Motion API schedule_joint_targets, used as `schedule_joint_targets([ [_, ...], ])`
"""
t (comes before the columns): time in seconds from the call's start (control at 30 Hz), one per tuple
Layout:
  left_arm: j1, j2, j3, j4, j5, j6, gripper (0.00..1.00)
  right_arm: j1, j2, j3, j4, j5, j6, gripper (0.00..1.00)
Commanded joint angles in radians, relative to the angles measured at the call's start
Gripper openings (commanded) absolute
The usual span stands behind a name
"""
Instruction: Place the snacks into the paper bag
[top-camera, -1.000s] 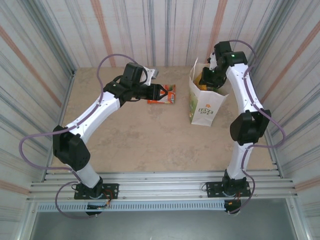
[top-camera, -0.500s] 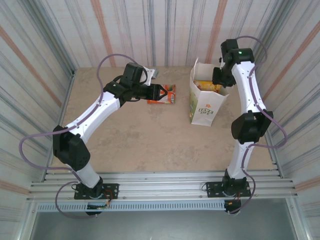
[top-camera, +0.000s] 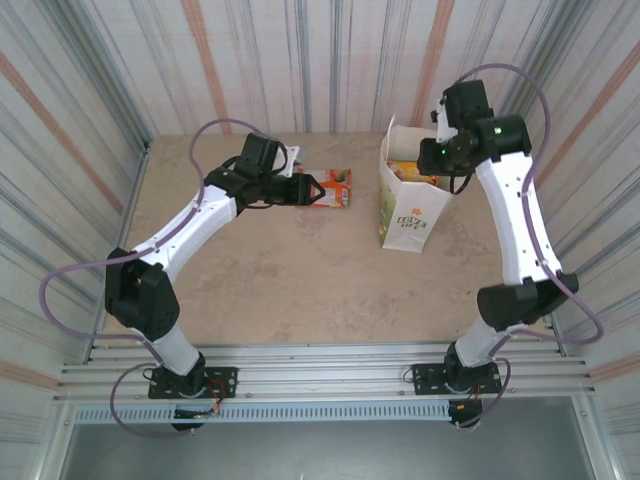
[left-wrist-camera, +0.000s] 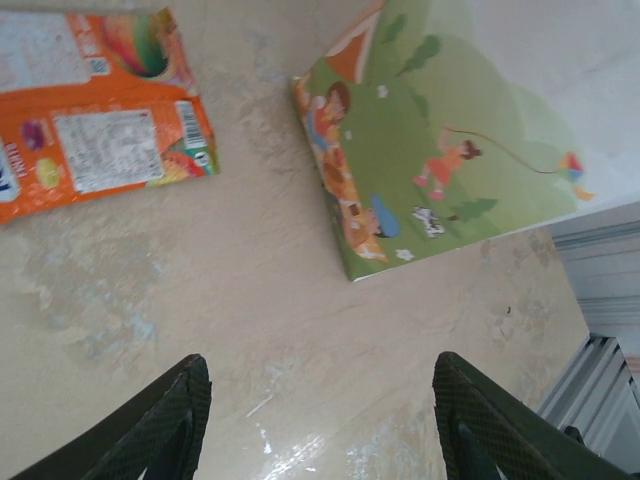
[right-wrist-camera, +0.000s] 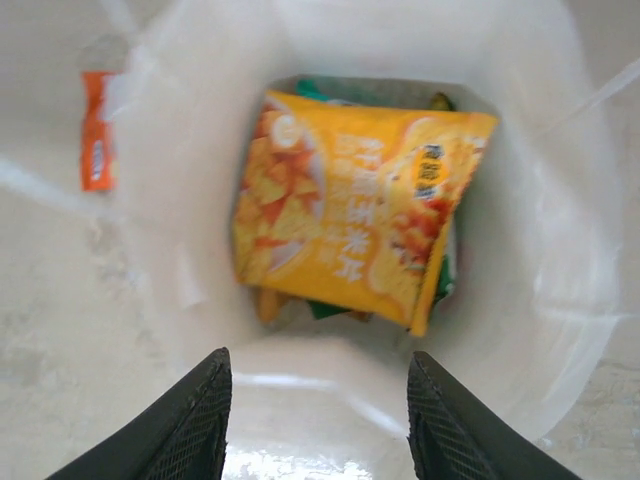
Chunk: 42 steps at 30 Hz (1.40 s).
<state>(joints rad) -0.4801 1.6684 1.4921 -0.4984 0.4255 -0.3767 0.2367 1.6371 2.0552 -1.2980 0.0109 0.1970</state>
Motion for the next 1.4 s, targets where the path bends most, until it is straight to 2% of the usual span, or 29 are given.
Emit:
schedule_joint_targets([
  [0.0, 0.035, -0.018, -0.039, -0.006, 0.024, -0.019, 0.63, 0.063, -0.095, -0.098, 0.067, 0.038, -0.014, 0.49],
  [0.1, 0.047, -0.036, -0.081, -0.006, 0.027, -0.022, 0.62, 0.154, -0.227, -0.288, 0.200, 0.063, 0.019, 0.48],
  [0.23, 0.050, -0.078, -0.175, 0.044, 0.038, -0.043, 0.61, 0.277, -0.415, -0.573, 0.463, 0.061, 0.068, 0.49],
  [0.33, 0.054, -0.095, -0.241, 0.088, 0.050, -0.064, 0.61, 0.349, -0.521, -0.751, 0.625, 0.057, 0.154, 0.49],
  [0.5, 0.074, -0.076, -0.279, 0.098, 0.028, -0.071, 0.60, 0.503, -0.566, -0.938, 0.752, 0.136, 0.251, 0.47],
  [0.7, 0.133, 0.004, -0.273, 0.156, 0.016, -0.089, 0.57, 0.637, -0.515, -1.105, 0.999, 0.197, 0.323, 0.48],
  [0.8, 0.162, 0.053, -0.257, 0.189, 0.004, -0.098, 0.54, 0.660, -0.456, -1.140, 1.078, 0.246, 0.381, 0.48],
  [0.97, 0.193, 0.157, -0.190, 0.227, -0.013, -0.091, 0.50, 0.667, -0.350, -1.142, 1.171, 0.229, 0.390, 0.49],
  [1.37, 0.205, 0.449, 0.041, 0.250, -0.024, -0.142, 0.36, 0.603, -0.224, -1.075, 1.200, 0.078, 0.337, 0.50],
])
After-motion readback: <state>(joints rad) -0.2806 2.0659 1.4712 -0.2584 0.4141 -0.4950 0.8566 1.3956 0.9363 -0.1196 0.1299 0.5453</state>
